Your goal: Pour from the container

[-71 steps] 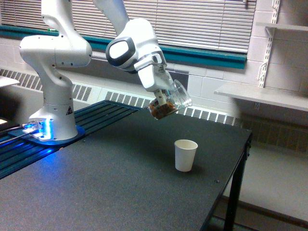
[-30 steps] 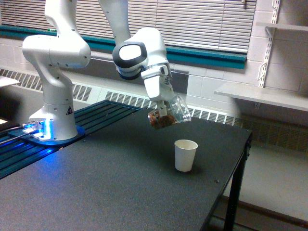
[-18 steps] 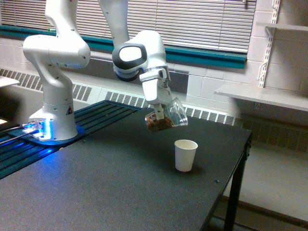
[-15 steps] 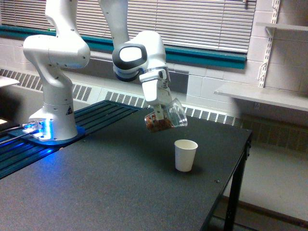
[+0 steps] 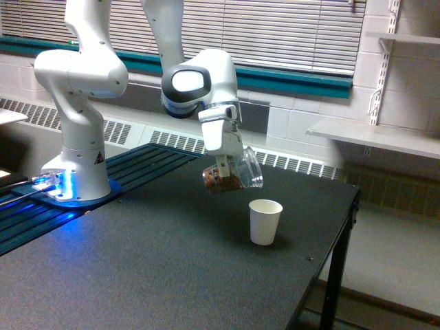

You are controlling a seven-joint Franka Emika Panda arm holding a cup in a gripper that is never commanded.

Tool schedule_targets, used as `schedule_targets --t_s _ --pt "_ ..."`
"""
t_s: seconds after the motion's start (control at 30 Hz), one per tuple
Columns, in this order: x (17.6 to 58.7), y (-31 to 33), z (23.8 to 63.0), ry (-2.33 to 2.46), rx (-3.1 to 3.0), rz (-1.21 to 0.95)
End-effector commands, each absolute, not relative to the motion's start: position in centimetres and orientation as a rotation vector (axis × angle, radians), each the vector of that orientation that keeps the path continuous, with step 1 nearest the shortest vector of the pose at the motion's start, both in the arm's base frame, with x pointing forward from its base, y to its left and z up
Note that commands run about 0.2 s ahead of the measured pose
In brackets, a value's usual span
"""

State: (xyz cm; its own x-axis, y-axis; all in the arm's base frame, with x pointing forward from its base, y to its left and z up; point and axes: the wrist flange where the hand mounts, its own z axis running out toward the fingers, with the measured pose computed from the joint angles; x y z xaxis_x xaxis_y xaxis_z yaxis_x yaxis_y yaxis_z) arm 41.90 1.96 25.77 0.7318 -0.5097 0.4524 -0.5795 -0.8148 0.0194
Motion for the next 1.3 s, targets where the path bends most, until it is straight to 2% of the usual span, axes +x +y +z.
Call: schedule_targets --t_s 0.03,1.3 --pt "42.3 1.5 25.6 -0.881 2.765 0.626" --pt "44.1 2.1 23.8 -0.749 2.748 0.463"
